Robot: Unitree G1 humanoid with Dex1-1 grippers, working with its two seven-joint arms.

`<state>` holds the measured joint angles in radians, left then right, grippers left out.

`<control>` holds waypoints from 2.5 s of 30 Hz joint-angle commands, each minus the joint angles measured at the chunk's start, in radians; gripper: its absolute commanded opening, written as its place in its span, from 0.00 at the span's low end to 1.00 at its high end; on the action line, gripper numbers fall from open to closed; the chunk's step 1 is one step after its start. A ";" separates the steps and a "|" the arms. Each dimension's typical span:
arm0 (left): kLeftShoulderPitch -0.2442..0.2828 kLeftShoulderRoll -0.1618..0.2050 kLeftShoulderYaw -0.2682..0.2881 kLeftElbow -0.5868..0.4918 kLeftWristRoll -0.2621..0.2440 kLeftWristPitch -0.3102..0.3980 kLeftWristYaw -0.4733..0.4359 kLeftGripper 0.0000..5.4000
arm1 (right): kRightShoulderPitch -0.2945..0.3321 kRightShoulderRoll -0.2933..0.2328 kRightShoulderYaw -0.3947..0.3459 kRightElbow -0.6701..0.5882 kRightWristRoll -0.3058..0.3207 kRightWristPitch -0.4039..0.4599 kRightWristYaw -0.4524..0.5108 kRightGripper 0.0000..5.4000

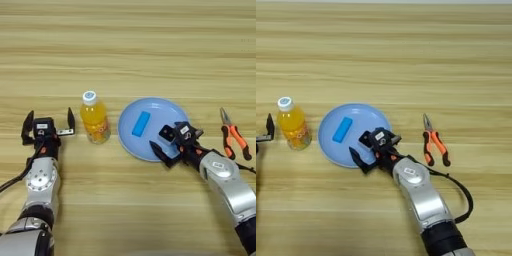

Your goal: Move the objects on the table

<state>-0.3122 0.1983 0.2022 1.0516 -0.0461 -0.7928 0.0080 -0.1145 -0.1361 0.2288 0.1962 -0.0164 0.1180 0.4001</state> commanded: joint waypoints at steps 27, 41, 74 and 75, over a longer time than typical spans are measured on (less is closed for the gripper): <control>0.002 -0.011 0.003 -0.014 0.000 -0.005 0.007 1.00 | -0.037 -0.005 -0.020 0.069 -0.004 0.000 -0.010 0.58; 0.005 -0.011 0.004 -0.014 0.000 -0.005 0.009 1.00 | -0.013 0.005 -0.030 0.004 0.005 0.005 -0.021 0.46; -0.009 -0.005 0.012 0.000 -0.003 -0.001 0.002 1.00 | 0.039 -0.035 -0.258 -0.082 0.058 0.003 -0.162 0.46; -0.010 -0.005 0.013 0.000 -0.003 -0.001 0.002 1.00 | 0.038 -0.034 -0.258 -0.068 0.056 0.000 -0.164 0.46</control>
<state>-0.3122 0.1880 0.2125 1.0428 -0.0469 -0.7934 0.0137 -0.0729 -0.1679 -0.0255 0.0928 0.0371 0.1217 0.2458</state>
